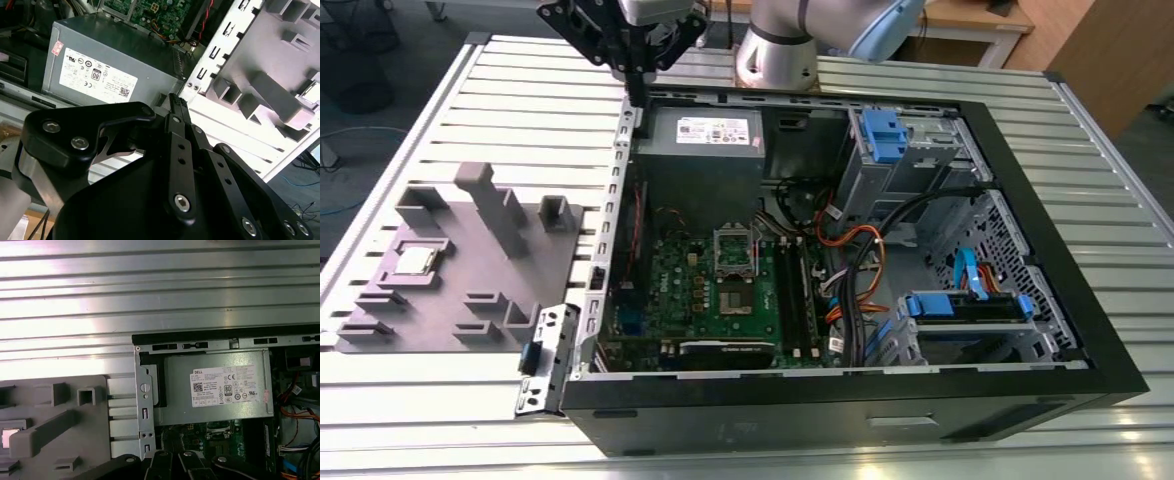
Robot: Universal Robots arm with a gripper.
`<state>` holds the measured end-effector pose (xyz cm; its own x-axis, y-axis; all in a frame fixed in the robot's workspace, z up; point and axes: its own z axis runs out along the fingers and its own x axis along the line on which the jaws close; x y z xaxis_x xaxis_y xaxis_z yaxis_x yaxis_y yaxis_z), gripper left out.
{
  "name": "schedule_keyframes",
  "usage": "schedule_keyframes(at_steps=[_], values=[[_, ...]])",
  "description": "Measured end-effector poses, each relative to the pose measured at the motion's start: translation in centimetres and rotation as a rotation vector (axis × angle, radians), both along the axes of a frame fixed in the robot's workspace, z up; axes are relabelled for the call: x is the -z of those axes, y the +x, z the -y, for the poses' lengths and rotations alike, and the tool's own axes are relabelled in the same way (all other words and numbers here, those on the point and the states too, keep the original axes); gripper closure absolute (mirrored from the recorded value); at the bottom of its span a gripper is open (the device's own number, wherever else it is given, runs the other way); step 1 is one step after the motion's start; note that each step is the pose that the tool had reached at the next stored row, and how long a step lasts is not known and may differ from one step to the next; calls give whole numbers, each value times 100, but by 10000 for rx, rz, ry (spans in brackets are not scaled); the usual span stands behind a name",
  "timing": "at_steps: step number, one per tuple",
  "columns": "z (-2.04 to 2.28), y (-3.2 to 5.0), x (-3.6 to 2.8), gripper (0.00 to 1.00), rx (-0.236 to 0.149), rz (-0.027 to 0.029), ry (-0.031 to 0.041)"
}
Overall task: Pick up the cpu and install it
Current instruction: 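Reach for the cpu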
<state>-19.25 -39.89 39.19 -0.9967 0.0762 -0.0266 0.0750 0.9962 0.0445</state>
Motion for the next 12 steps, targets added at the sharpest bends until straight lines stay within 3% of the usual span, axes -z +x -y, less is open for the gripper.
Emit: schedule_keyframes(at_steps=[12], values=[[0, -202, 6, 89, 0, -1, 0]])
